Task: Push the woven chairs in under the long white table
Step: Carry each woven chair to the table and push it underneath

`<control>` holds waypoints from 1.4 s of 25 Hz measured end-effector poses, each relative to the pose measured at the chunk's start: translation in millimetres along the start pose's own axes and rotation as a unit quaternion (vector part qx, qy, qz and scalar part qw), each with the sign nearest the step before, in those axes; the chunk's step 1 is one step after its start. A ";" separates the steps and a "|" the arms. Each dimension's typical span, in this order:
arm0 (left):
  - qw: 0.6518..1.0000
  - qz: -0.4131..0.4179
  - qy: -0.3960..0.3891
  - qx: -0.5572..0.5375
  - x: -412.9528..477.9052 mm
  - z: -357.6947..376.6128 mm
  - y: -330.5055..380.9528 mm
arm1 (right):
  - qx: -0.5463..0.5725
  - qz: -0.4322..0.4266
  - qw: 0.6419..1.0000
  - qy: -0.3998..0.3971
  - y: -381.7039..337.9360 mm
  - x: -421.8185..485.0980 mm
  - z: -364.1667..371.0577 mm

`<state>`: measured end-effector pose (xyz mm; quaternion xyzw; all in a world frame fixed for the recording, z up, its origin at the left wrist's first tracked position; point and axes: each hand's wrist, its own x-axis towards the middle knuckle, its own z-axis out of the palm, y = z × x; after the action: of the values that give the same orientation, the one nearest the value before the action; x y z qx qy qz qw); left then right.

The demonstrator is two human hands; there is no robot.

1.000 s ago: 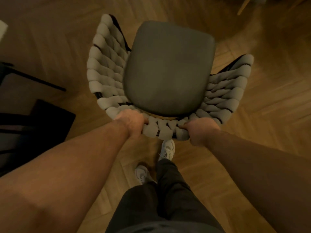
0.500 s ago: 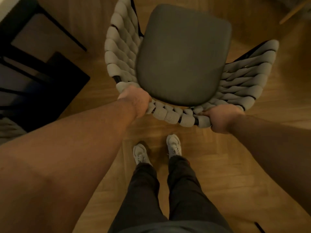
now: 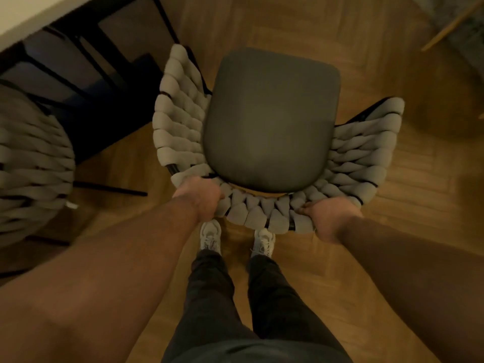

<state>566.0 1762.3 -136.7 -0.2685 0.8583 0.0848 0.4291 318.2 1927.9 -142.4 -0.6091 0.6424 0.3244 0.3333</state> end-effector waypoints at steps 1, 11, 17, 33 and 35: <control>1.000 -0.012 -0.010 -0.019 -8.7 7.8 -2.3 | -0.012 -0.018 1.000 0.004 -6.2 0.9 -3.6; 0.977 -0.115 -0.049 -0.171 -75.6 87.1 -14.9 | -0.155 -0.131 0.979 0.026 -60.6 46.4 -36.5; 0.963 -0.145 -0.059 -0.218 -87.0 108.4 -34.8 | -0.212 -0.159 0.964 0.026 -86.7 78.4 -68.8; 0.942 -0.174 -0.043 -0.285 -71.7 128.9 -108.0 | -0.261 -0.132 0.956 0.022 -109.5 118.0 -138.5; 0.941 -0.175 -0.052 -0.285 -73.7 130.5 -105.7 | -0.259 -0.135 0.956 0.022 -111.3 114.9 -137.5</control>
<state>748.5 1751.1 -150.7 -0.5209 0.7142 0.2633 0.3865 420.7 1744.5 -160.2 -0.7622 0.4556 0.4184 0.1908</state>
